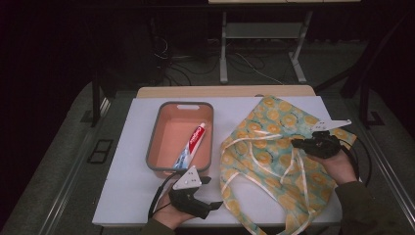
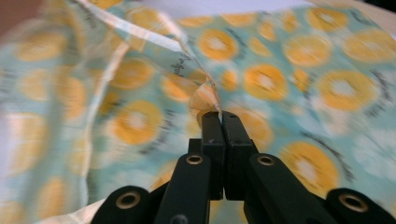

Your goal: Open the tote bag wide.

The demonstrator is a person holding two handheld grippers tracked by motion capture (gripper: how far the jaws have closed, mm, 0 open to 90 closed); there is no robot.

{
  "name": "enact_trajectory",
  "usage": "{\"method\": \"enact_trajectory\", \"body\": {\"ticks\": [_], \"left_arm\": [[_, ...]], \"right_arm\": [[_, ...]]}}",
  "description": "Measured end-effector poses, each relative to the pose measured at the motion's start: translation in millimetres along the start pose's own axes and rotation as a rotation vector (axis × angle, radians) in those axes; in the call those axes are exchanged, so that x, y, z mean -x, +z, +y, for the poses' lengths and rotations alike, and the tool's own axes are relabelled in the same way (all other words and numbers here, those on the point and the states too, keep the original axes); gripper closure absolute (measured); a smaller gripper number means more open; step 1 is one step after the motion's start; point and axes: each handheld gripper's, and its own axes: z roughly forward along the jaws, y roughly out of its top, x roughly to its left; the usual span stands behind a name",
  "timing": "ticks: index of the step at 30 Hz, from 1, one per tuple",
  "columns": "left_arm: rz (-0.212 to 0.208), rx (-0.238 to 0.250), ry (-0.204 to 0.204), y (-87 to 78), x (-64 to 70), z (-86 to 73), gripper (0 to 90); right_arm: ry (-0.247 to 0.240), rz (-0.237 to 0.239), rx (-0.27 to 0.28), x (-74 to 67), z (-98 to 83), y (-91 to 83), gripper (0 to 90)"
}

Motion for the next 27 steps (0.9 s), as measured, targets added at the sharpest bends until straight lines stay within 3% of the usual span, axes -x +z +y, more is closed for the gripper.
{"method": "enact_trajectory", "body": {"ticks": [6,10,13,15,18,23,27], "left_arm": [[0.001,0.000,0.001,-0.3,0.4,0.1,15.3],[0.001,0.000,0.003,-0.6,0.8,0.2,15.3],[-0.001,-0.001,0.004,-0.1,0.6,0.3,15.3],[-0.002,-0.001,0.005,0.1,0.8,0.4,15.3],[-0.002,0.001,0.003,0.0,1.0,0.4,15.3],[-0.005,0.002,0.000,0.4,0.4,0.4,15.3],[-0.005,0.002,-0.002,0.4,0.4,0.3,15.3]], "right_arm": [[0.062,-0.062,-0.076,21.9,-17.7,12.2,89.0],[0.110,-0.133,-0.133,36.1,-32.2,9.3,89.1],[0.138,-0.141,-0.142,41.7,-40.7,6.9,88.8],[0.152,-0.128,-0.137,42.8,-42.6,8.3,84.1],[0.166,-0.109,-0.119,40.1,-39.6,9.2,68.7],[0.141,-0.092,-0.015,23.4,-21.7,-6.9,44.9],[0.078,-0.027,0.037,1.6,-7.7,-20.3,42.5]]}}
